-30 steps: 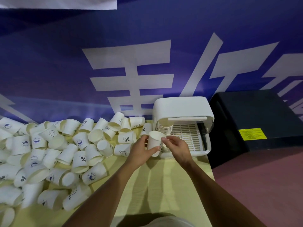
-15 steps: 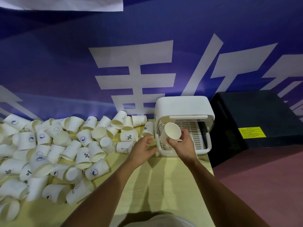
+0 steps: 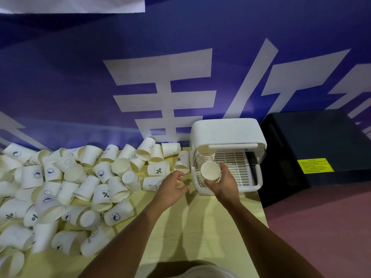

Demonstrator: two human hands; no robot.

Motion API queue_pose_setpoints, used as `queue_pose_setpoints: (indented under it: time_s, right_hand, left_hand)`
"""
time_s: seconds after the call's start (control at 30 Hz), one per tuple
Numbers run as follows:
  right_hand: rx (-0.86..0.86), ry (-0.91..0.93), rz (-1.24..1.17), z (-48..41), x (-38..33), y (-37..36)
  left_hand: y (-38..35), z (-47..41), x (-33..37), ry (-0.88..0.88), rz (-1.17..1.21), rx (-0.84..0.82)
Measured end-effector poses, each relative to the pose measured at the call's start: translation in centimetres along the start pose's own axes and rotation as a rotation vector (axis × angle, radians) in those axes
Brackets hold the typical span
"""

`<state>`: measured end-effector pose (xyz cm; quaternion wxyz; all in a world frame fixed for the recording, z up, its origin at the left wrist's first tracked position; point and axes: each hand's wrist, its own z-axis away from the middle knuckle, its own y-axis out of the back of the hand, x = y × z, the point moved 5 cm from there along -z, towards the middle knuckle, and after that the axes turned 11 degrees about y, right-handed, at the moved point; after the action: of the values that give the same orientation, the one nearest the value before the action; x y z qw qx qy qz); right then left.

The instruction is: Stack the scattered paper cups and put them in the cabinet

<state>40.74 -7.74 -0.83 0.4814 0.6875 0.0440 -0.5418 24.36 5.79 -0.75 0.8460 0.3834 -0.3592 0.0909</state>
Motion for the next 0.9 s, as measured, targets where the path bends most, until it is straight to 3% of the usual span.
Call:
queue_pose_setpoints:
  time_s: [0.5, 0.7, 0.9]
  right_hand:
    - [-0.102, -0.020, 0.083, -1.1, -0.1, -1.2]
    - [0.011, 0.127, 0.100, -0.2, -1.7, -0.3]
    - [-0.019, 0.222, 0.085, 1.1, -4.6, -2.2]
  left_hand:
    - [0.0, -0.7, -0.6, 0.011, 0.001, 0.017]
    - [0.4, 0.2, -1.0, -0.006, 0.016, 0.027]
    - [1.7, 2.3, -2.3, -0.006, 0.020, 0.050]
